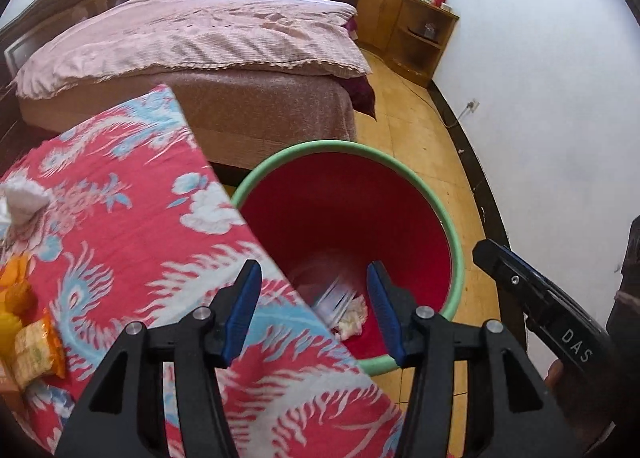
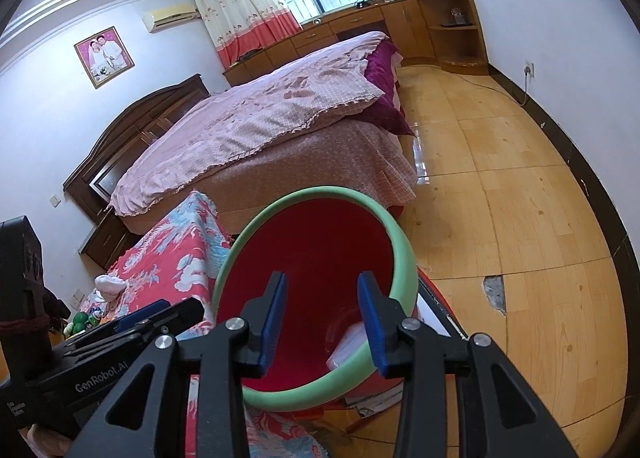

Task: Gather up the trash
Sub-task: 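Lower the white box into the red bin and open the left tool, then move both tools back from the bin to the table, then grasp the crumpled yellowish tissue with the left tool, then grasp the blue plastic piece with the right tool, then carry both items over the red bin while the right tool releases the blue piece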

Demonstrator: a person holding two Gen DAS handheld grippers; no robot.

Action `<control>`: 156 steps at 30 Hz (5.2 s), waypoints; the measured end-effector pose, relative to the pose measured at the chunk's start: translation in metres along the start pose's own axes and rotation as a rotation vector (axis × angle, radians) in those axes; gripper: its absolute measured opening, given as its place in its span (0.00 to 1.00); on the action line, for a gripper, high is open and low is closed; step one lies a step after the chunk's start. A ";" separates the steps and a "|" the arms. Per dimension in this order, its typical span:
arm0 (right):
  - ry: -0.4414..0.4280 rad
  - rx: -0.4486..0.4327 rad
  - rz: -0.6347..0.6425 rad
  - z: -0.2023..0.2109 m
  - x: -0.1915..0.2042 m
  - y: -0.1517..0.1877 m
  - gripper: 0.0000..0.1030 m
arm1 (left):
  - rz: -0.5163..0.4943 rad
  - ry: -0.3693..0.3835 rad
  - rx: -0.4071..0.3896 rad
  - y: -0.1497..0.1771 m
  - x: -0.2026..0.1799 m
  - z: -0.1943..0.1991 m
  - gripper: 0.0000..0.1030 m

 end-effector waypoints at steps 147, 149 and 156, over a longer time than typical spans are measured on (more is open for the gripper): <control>-0.212 0.250 0.270 0.005 0.144 0.109 0.20 | 0.142 -0.156 -0.071 0.080 0.130 0.079 0.41; -0.207 0.232 0.263 0.008 0.139 0.101 0.20 | 0.143 -0.156 -0.073 0.078 0.131 0.080 0.41; -0.165 0.182 0.224 0.009 0.114 0.073 0.20 | 0.129 -0.137 -0.126 0.058 0.123 0.096 0.40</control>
Point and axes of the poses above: each gripper's, at about its wrist camera, not at the fingertips, and z roughly against the way its jaws point, x to its left, y to its underside, the point moved 9 cm from there along -z, roughly the way its jaws point, and after that the axes turned 3 degrees about -y, right-handed, at the moved point
